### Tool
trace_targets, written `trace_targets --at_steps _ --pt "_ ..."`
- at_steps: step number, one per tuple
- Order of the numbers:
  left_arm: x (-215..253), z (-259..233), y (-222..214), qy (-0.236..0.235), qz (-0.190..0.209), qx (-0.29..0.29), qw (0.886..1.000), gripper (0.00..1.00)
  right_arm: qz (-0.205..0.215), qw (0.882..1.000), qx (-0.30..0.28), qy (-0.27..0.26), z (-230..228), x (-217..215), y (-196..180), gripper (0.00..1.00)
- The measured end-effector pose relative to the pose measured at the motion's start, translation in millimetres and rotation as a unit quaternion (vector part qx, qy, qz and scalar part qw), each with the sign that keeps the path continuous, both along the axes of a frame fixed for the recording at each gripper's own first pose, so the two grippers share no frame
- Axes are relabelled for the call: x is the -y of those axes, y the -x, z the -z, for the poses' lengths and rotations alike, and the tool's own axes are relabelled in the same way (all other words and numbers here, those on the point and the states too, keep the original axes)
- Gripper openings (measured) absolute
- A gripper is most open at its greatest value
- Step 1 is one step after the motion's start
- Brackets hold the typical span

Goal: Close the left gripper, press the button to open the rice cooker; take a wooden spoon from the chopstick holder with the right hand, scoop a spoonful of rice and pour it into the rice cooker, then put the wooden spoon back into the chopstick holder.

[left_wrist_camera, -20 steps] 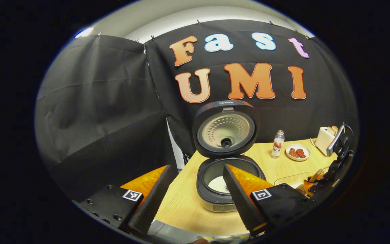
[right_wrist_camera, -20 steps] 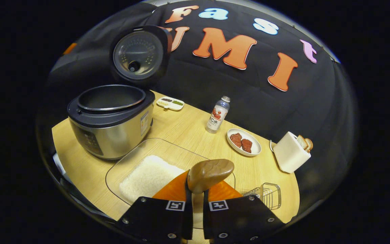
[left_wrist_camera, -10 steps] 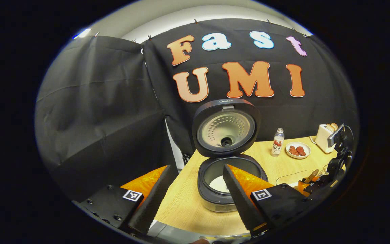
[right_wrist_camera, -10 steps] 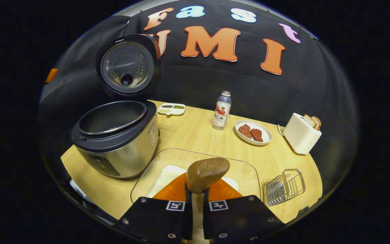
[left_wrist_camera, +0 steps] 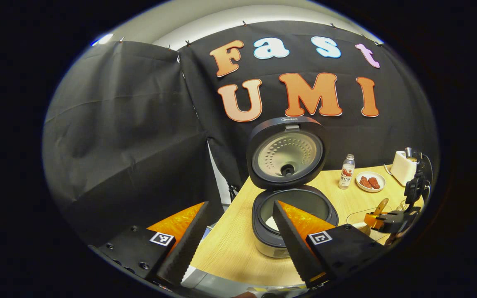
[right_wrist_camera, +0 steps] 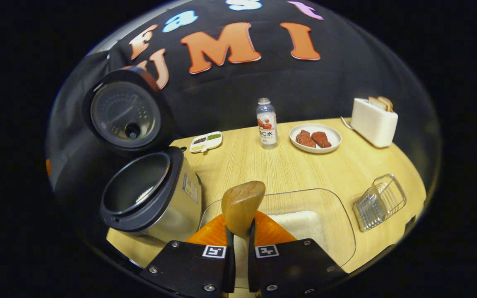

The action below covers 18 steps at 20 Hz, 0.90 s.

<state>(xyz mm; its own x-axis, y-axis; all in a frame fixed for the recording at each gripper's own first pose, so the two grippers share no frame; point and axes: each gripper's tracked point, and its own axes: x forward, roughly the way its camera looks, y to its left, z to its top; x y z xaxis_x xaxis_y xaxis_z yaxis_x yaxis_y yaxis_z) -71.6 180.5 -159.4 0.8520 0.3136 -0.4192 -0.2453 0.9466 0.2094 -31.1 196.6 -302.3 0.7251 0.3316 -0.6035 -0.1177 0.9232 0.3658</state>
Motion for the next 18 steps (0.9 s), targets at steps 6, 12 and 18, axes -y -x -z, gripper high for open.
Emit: trace_targets --at_steps 6,12,18 --pt "-3 3 -13 0.004 0.008 -0.004 1.000 1.00 0.077 0.988 -0.069 -0.112 12 18 -11 0.11" --pt "0 8 -17 0.004 0.017 -0.008 1.000 0.98 0.086 0.976 -0.107 -0.168 13 5 -10 0.12" --pt "-3 8 -14 0.001 0.013 -0.012 1.000 0.98 0.089 0.948 -0.169 -0.256 19 -12 -6 0.12"
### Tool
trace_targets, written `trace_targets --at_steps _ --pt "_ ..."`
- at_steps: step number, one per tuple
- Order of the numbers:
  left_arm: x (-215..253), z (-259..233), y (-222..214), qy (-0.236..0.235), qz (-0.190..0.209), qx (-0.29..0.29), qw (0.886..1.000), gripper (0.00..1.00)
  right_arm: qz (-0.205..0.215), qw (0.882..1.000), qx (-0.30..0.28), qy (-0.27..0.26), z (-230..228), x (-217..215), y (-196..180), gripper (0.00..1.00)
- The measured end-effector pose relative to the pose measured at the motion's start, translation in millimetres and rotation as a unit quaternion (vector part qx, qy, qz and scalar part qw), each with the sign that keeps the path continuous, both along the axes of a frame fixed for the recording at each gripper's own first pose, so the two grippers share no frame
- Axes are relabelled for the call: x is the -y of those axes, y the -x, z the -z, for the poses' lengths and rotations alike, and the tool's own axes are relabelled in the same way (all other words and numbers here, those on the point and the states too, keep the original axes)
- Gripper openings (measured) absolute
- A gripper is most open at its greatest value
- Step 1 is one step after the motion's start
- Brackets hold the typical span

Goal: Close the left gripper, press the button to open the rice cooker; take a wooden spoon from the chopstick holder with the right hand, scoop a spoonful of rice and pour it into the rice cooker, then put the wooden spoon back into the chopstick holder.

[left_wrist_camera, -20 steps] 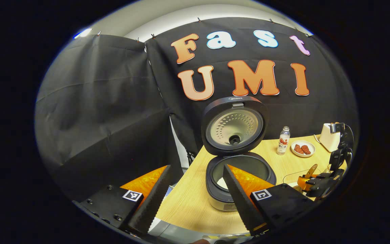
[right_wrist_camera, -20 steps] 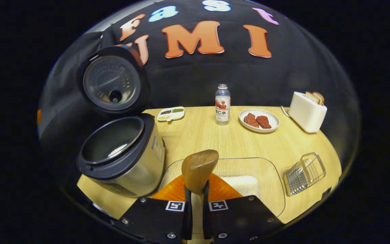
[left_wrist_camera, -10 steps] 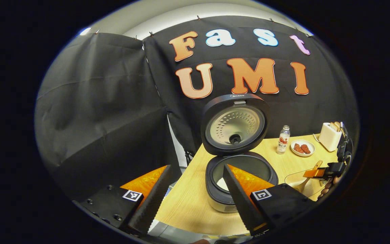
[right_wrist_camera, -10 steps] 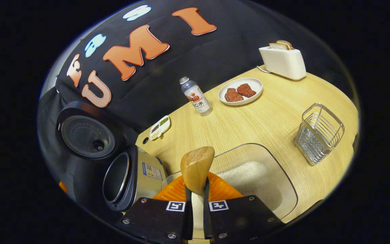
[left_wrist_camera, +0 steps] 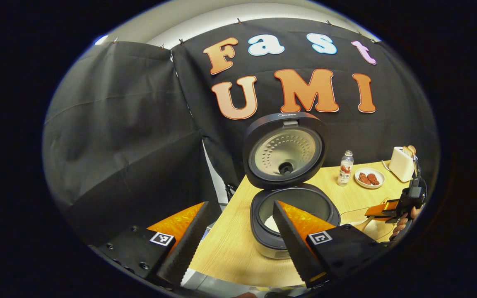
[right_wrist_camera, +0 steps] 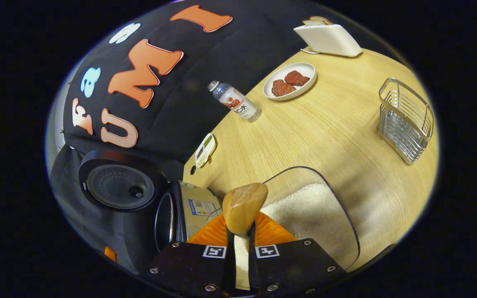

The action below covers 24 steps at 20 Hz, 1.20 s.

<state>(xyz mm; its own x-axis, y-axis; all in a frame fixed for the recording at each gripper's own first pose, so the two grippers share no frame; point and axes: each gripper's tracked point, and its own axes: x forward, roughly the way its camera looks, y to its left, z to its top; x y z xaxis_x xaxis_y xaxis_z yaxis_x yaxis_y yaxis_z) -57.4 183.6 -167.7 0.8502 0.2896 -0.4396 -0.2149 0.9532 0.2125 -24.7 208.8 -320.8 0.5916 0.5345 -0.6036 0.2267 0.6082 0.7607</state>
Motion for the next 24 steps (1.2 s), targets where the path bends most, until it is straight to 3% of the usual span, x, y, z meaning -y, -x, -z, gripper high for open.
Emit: trace_targets --at_steps 8,13,24 --pt "4 0 2 0.001 -0.003 -0.001 1.000 1.00 0.024 0.991 -0.047 -0.122 -1 4 -6 0.11" --pt "14 -3 -2 0.002 0.003 0.008 1.000 1.00 0.047 0.983 -0.048 -0.171 -7 33 -5 0.11" --pt "22 -6 -3 0.020 -0.010 0.028 0.999 1.00 0.087 0.953 -0.043 -0.288 -65 62 -20 0.11"
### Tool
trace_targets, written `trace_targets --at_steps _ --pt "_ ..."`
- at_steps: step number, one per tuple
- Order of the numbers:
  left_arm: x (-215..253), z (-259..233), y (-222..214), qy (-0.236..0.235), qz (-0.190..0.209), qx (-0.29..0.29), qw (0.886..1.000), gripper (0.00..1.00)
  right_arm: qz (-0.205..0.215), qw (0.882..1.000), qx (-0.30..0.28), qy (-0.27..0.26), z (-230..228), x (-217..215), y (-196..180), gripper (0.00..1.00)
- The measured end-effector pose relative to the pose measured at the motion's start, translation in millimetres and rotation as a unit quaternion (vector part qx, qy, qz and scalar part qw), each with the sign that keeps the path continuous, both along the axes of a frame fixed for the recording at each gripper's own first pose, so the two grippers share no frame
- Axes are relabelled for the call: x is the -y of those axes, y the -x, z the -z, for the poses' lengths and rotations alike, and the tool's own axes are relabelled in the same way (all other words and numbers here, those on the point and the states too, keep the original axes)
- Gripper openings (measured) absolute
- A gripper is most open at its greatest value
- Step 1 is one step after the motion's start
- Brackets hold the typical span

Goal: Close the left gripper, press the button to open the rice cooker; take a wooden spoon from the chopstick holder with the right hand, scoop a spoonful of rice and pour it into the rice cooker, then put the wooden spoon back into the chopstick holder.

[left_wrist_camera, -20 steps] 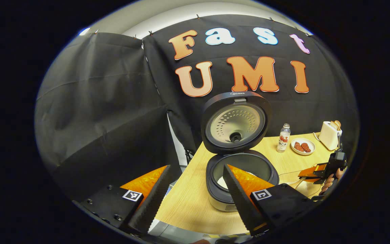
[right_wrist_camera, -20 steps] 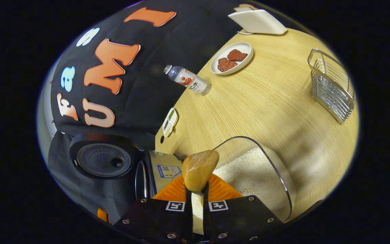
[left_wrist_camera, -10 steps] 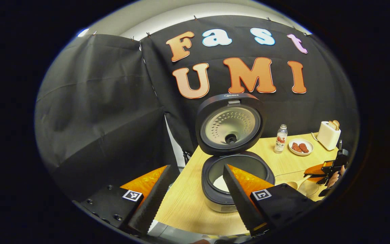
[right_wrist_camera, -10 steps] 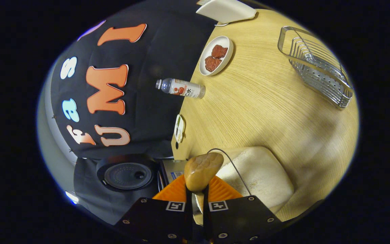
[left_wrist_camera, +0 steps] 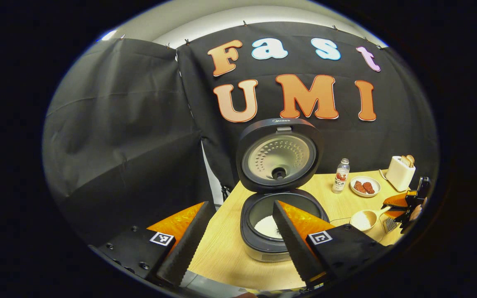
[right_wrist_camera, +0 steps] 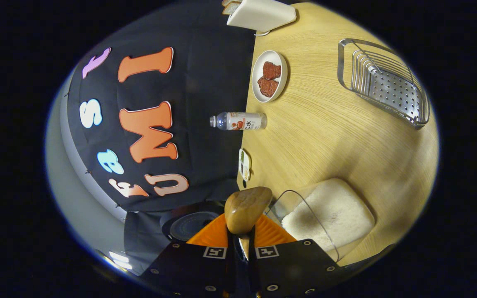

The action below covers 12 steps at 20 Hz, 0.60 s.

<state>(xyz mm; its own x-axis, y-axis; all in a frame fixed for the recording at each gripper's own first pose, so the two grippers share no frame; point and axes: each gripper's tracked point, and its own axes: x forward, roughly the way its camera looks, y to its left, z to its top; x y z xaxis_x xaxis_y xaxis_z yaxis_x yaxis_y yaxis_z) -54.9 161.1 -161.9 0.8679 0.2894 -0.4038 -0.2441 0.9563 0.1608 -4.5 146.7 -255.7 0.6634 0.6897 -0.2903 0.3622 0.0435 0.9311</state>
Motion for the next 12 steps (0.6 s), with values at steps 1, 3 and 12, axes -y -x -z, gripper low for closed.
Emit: trace_targets --at_steps 1,3,12 --pt "-2 -2 2 0.002 -0.002 0.004 1.000 1.00 0.003 1.000 0.001 -0.014 -8 -3 -3 0.11" --pt "-4 -3 5 0.006 -0.008 0.010 1.000 1.00 -0.001 0.999 0.008 -0.037 -26 -11 -9 0.11" --pt "-35 -6 35 0.001 -0.046 0.030 0.998 1.00 -0.046 0.996 0.040 -0.072 -98 -84 -28 0.11"
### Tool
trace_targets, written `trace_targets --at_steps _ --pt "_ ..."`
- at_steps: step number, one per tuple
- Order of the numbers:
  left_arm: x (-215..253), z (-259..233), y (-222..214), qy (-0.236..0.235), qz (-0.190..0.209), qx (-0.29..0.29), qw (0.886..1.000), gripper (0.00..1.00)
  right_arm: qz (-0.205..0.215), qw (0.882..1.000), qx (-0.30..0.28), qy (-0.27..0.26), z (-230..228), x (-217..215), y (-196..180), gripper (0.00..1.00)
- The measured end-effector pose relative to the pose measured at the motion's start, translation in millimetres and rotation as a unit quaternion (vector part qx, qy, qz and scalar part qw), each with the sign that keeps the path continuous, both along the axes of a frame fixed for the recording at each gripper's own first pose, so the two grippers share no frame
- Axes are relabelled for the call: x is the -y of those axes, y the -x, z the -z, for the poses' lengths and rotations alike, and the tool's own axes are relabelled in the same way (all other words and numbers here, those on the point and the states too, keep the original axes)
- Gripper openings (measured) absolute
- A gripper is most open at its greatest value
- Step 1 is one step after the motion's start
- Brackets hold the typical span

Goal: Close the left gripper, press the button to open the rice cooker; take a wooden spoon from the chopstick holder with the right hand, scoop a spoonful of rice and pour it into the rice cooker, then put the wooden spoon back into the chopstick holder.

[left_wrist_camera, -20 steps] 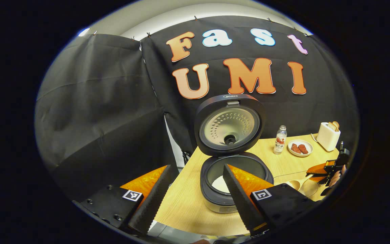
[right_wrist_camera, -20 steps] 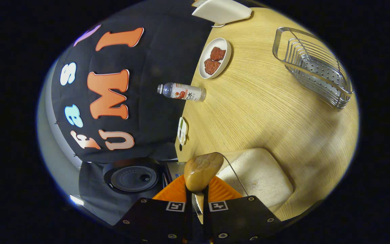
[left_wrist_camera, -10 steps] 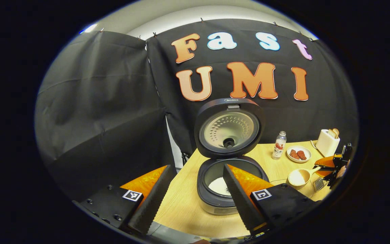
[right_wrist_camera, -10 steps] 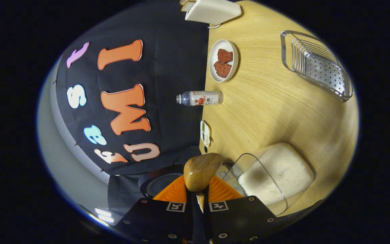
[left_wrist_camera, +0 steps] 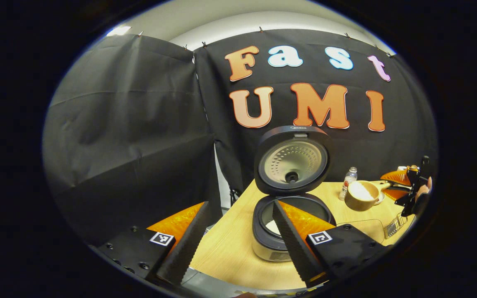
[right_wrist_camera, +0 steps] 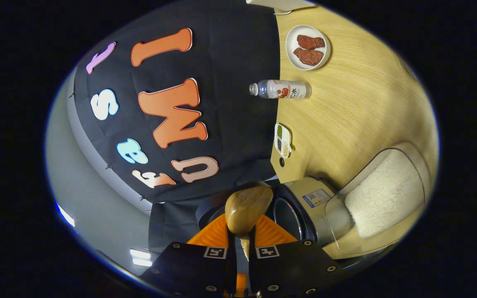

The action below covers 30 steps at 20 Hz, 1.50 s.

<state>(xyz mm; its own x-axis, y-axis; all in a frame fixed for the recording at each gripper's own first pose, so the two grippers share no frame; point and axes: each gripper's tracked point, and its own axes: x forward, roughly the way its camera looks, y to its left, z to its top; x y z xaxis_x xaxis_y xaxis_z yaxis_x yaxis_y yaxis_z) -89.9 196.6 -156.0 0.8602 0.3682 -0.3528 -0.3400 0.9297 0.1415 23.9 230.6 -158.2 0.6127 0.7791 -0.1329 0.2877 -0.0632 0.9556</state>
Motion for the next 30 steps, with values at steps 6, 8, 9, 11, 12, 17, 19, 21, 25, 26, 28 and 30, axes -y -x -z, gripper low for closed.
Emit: trace_targets --at_steps 6,8,9,11,12,17,19,21,25,26,28,30 --pt "-52 6 32 0.009 -0.059 -0.007 0.998 1.00 -0.043 0.999 0.018 0.006 -29 -65 -2 0.11" --pt "-66 7 39 0.011 -0.073 -0.007 0.997 0.99 -0.052 0.998 0.028 0.024 -31 -83 -5 0.11" --pt "-73 8 44 0.013 -0.078 -0.007 0.997 0.98 -0.056 0.997 0.037 0.042 -30 -91 -7 0.11" --pt "-82 12 46 0.019 -0.086 -0.009 0.996 1.00 -0.060 0.993 0.055 0.080 -26 -106 -11 0.11" --pt "-85 14 46 0.024 -0.088 -0.010 0.996 1.00 -0.062 0.991 0.068 0.101 -25 -114 -13 0.11" --pt "-95 19 45 0.027 -0.087 -0.011 0.996 1.00 -0.068 0.965 0.133 0.217 -14 -127 -25 0.11" --pt "-97 21 43 0.028 -0.087 -0.014 0.996 1.00 -0.071 0.951 0.156 0.258 -11 -128 -26 0.11" --pt "-99 25 42 0.031 -0.087 -0.017 0.996 1.00 -0.070 0.941 0.178 0.280 -15 -128 -27 0.11" --pt "-98 27 38 0.034 -0.083 -0.019 0.996 1.00 -0.064 0.921 0.220 0.315 -29 -127 -29 0.11" --pt "-97 27 36 0.033 -0.081 -0.019 0.996 1.00 -0.060 0.914 0.229 0.328 -31 -124 -31 0.11" --pt "-93 27 34 0.032 -0.077 -0.020 0.996 1.00 -0.055 0.906 0.247 0.340 -37 -124 -34 0.11" --pt "-90 23 32 0.029 -0.072 -0.016 0.997 1.00 -0.057 0.900 0.261 0.345 -44 -124 -35 0.11"
